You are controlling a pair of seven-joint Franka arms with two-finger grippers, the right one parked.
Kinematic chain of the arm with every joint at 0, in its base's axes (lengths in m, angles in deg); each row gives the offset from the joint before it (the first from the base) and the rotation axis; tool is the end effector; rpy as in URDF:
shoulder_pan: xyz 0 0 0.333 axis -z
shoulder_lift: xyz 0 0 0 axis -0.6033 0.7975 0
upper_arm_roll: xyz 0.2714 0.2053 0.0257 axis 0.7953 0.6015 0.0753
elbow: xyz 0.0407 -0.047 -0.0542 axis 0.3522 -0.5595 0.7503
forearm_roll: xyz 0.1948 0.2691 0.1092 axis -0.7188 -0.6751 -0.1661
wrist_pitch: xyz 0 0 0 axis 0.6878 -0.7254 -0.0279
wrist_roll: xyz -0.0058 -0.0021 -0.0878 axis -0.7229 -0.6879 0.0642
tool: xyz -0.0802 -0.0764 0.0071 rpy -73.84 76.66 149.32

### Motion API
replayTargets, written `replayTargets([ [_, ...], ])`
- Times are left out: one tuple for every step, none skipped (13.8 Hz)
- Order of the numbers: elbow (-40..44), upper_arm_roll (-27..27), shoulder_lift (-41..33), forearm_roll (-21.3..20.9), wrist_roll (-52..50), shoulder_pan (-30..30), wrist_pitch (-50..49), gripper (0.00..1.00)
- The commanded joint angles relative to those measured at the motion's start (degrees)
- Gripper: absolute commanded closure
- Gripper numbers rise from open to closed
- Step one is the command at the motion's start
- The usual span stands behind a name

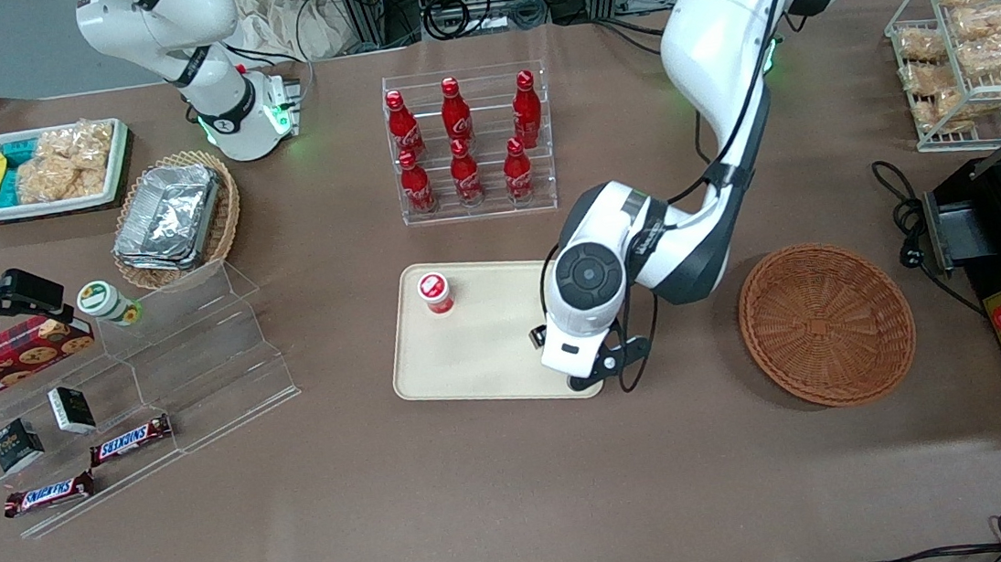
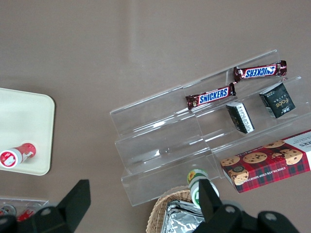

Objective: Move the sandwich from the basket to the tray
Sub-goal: 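Open the left gripper, release the sandwich, and raise the arm away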

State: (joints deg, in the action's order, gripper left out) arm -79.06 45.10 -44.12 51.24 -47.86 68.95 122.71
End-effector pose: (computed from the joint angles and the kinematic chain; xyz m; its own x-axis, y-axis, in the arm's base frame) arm 0.5895 -0.4053 0.3642 0.9082 0.4135 -0.0655 0.4128 -0.9105 -0.0237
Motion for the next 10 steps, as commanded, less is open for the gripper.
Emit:
replayTargets([
  [-1.81, 2.45, -7.96, -0.7, -2.87, -1.17, -2.31, 0.0],
  [-1.81, 2.73, -10.07, -0.7, -2.87, -1.43, -4.23, 0.0],
  [-1.81, 2.73, -12.1, -0.79, -2.79, -2.83, -6.08, 0.0],
  [-1.99, 2.64, -14.46, -0.79, -2.44, -4.32, -8.01, 0.0],
  [-2.25, 2.73, -16.66, -0.79, -1.65, -5.12, -10.47, 0.0],
  [-2.51, 2.64, -18.86, -0.7, -1.47, -7.04, -12.49, 0.0],
  [-3.3, 2.56, -21.06, -0.7, 0.36, -8.8, -13.65, 0.0],
  [-4.26, 2.64, -22.99, -0.61, 2.9, -9.43, -14.88, 0.0],
  [-4.8, 2.64, -24.58, -0.61, 5.28, -11.18, -16.02, 0.0],
  [-5.32, 2.56, -25.81, -0.61, 6.87, -12.85, -16.81, 0.0],
])
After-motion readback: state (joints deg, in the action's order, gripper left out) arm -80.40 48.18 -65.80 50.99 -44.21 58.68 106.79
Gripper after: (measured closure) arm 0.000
